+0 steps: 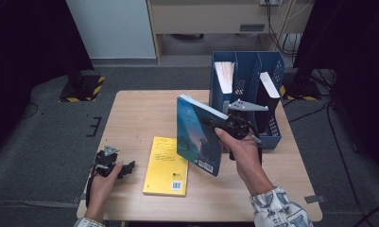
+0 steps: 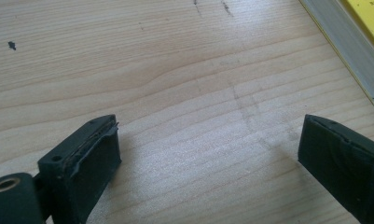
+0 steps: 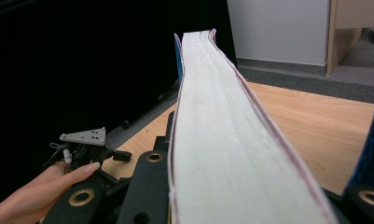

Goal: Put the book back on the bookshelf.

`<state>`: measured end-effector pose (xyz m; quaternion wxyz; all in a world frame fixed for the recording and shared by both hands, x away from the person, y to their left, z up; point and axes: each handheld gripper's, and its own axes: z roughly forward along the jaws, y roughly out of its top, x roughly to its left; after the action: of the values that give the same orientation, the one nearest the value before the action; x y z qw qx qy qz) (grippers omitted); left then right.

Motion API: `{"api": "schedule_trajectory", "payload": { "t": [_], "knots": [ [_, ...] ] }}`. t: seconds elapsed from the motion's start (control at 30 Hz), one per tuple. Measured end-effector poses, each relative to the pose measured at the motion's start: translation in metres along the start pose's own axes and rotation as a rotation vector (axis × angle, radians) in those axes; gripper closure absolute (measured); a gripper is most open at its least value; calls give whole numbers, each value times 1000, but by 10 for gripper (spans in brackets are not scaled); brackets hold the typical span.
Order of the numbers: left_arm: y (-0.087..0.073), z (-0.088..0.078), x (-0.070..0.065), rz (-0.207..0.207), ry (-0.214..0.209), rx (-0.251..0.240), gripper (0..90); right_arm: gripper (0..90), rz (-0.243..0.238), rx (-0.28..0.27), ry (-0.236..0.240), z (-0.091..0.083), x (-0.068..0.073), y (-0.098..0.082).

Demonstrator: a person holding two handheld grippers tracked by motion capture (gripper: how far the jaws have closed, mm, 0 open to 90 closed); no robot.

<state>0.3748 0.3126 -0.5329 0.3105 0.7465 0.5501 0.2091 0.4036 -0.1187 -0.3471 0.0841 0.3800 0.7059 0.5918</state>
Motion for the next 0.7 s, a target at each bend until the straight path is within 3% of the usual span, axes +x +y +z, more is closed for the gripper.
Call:
{"api": "schedule_trajectory", "payload": {
  "t": [0.2, 0.7],
  "knots": [
    [-3, 1, -1, 4, -1, -27, 36, 732, 12, -10, -11, -14, -7, -3],
    [-3, 2, -2, 16, 10, -20, 34, 731, 42, -36, -53, -52, -21, -18]
  ]
}}
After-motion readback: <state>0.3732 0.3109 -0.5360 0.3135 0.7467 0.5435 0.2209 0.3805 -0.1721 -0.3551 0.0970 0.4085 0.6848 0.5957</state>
